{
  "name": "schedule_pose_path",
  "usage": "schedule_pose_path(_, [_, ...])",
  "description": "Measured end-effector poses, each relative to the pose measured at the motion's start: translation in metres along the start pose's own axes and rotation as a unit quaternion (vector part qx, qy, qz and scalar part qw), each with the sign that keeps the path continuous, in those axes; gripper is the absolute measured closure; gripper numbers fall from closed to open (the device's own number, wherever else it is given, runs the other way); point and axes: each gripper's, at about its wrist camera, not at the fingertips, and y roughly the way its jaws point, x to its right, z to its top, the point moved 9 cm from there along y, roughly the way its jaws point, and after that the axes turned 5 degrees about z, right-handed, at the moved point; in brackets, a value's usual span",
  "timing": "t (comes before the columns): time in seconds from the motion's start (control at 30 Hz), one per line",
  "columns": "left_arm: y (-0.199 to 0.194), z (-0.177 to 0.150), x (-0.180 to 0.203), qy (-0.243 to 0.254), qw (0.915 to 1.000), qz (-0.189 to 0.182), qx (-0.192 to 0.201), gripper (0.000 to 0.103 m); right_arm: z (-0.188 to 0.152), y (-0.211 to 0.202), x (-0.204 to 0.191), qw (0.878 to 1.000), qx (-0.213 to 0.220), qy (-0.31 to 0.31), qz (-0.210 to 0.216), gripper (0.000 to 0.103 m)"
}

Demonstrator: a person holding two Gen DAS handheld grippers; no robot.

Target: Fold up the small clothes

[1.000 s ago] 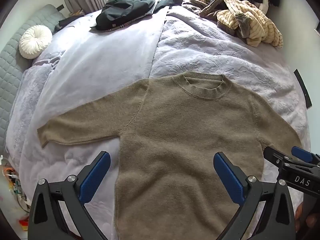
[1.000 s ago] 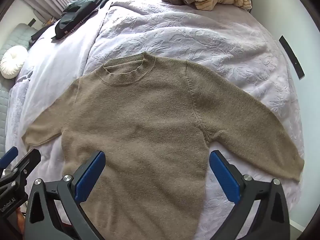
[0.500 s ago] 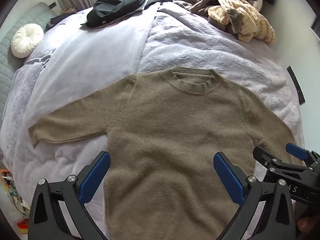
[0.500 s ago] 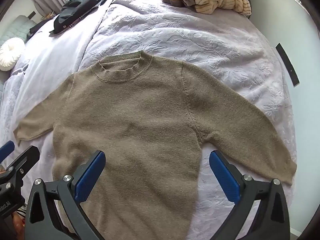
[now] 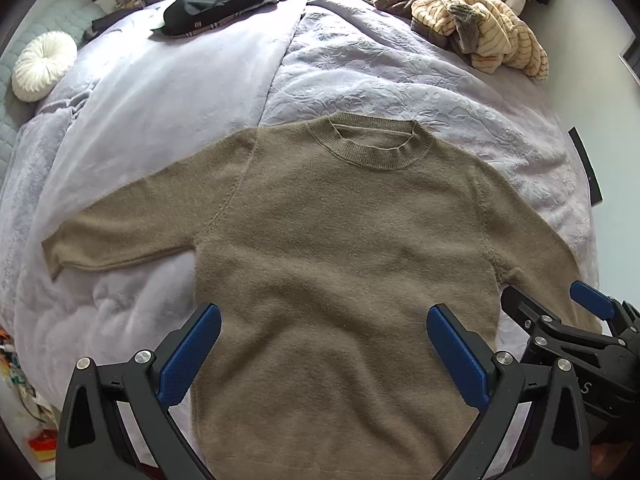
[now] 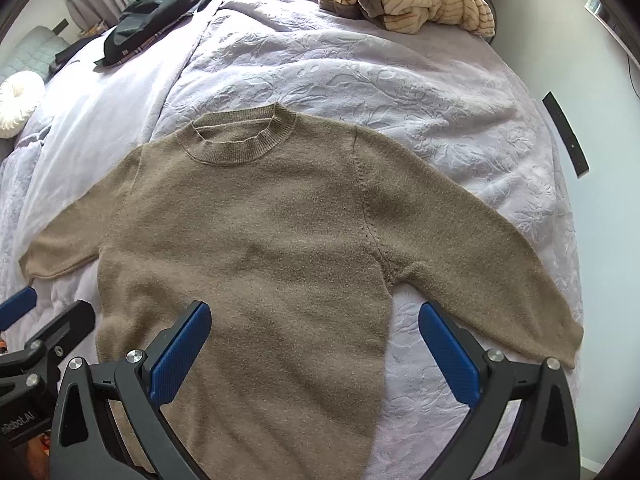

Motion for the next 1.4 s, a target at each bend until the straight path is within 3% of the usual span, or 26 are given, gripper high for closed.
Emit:
schedule_pose_path(0.5, [-0.001,0.002,-0.006,0.004,0.9994,0.033,0.010,0.000,0.002,-0.009,0.001,1.000,0.012,0.004,-0.004,0.000])
schedule_pose_path(1.4, [-0.004,0.001,-0.011,0.003,0.9990,0.041,0.015,0.000,-0.001,-0.011,0.002,1.000,0.013,0.008,-0.002,0.000])
